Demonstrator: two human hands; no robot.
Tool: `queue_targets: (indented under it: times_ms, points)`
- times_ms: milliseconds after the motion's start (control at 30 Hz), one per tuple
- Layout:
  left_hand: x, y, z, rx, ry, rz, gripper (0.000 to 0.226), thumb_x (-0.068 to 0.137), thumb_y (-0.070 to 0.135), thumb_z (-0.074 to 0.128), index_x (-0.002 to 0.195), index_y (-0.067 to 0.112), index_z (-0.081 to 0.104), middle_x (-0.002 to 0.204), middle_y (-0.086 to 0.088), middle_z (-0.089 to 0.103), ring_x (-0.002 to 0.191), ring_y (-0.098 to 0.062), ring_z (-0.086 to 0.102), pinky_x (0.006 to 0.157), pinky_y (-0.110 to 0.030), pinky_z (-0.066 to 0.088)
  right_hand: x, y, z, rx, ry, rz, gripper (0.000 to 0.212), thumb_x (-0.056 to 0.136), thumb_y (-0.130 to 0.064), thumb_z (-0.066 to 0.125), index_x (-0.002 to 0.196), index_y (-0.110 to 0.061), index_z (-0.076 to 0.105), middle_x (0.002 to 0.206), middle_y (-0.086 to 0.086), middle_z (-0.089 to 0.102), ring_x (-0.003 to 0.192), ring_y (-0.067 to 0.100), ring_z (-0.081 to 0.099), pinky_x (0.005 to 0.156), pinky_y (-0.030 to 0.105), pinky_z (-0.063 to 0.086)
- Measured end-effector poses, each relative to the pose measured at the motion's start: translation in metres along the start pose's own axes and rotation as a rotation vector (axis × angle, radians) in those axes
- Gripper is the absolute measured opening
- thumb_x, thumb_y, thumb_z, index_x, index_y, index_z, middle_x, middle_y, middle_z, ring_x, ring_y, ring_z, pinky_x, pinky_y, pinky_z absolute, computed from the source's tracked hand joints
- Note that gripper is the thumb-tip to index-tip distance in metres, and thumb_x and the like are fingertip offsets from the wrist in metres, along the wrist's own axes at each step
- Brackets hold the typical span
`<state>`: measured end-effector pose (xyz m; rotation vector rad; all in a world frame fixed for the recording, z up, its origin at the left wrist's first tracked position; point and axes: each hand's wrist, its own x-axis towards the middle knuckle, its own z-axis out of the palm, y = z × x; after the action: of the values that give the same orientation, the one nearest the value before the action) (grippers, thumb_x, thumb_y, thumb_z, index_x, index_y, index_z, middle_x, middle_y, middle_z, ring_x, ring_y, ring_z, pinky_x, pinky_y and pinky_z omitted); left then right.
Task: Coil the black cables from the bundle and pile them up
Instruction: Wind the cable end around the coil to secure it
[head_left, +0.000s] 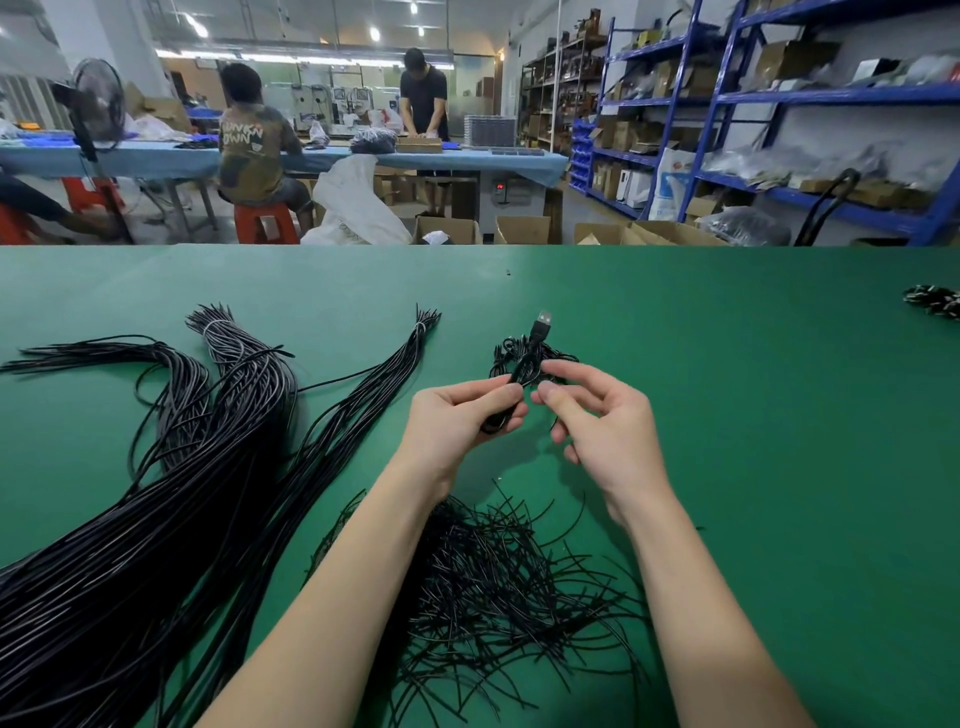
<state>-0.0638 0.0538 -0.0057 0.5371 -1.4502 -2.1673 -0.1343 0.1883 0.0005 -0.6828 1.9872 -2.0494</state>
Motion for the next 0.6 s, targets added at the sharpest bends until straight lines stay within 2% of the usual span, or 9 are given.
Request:
queue_targets:
  times_ms: [133, 233, 333, 400, 500, 600]
  points:
    - [0.0003, -0.0038, 0.0038, 0.054, -0.023, 0.03, 0.016, 0.081, 0.002, 0.079, 0.096, -0.001, 0.074, 0.081, -0.018, 0.075, 0.069, -0.019, 0.072, 0.069, -0.023, 0.058, 0.0014, 0.0014, 0.0004, -0.063, 0.104, -0.083, 0.008, 0.088, -0.014, 0.077, 0.086, -0.021, 0.072, 0.075, -0.002, 0.076, 0.048, 0.007, 0.057, 0.042, 0.022, 0.044]
    - [0.0006, -0.0048, 0.0059, 0.098, -0.026, 0.047, 0.019, 0.081, 0.005, 0.081, 0.098, 0.0, 0.074, 0.081, -0.017, 0.076, 0.069, -0.018, 0.072, 0.072, -0.025, 0.059, 0.0008, 0.0028, 0.0025, -0.101, 0.086, -0.134, 0.01, 0.087, -0.008, 0.077, 0.084, -0.017, 0.076, 0.068, 0.0, 0.075, 0.05, 0.008, 0.063, 0.047, 0.02, 0.05]
    - [0.0029, -0.0055, 0.0039, 0.116, -0.012, 0.057, 0.022, 0.082, 0.004, 0.079, 0.103, -0.002, 0.074, 0.086, -0.019, 0.076, 0.074, -0.022, 0.074, 0.081, -0.03, 0.061, 0.0015, 0.0028, 0.0023, -0.049, -0.004, -0.088, 0.014, 0.091, -0.005, 0.073, 0.089, -0.017, 0.079, 0.071, 0.004, 0.077, 0.063, 0.012, 0.072, 0.061, 0.023, 0.059]
    - [0.0042, -0.0063, 0.0028, 0.122, -0.014, 0.058, 0.025, 0.082, 0.003, 0.078, 0.106, -0.004, 0.074, 0.089, -0.02, 0.076, 0.078, -0.024, 0.073, 0.086, -0.033, 0.06, 0.0018, 0.0032, 0.001, -0.003, -0.033, -0.061, 0.021, 0.092, 0.0, 0.07, 0.09, -0.019, 0.08, 0.076, 0.006, 0.078, 0.069, 0.01, 0.073, 0.064, 0.021, 0.059]
    - [0.0047, -0.0077, 0.004, 0.111, -0.043, 0.07, 0.023, 0.083, 0.002, 0.078, 0.104, -0.005, 0.074, 0.085, -0.019, 0.076, 0.073, -0.021, 0.071, 0.086, -0.032, 0.06, 0.0015, 0.0039, -0.0017, 0.028, -0.012, -0.034, 0.021, 0.09, -0.001, 0.073, 0.09, -0.021, 0.08, 0.083, 0.004, 0.079, 0.075, 0.008, 0.072, 0.064, 0.02, 0.057]
    - [0.0052, -0.0084, 0.0056, 0.099, -0.065, 0.08, 0.018, 0.083, 0.001, 0.077, 0.1, -0.003, 0.075, 0.081, -0.017, 0.076, 0.069, -0.017, 0.07, 0.082, -0.029, 0.06, 0.0017, 0.0035, -0.005, 0.193, -0.008, 0.052, 0.016, 0.086, 0.002, 0.076, 0.093, -0.013, 0.077, 0.082, 0.009, 0.079, 0.075, 0.013, 0.073, 0.069, 0.02, 0.059]
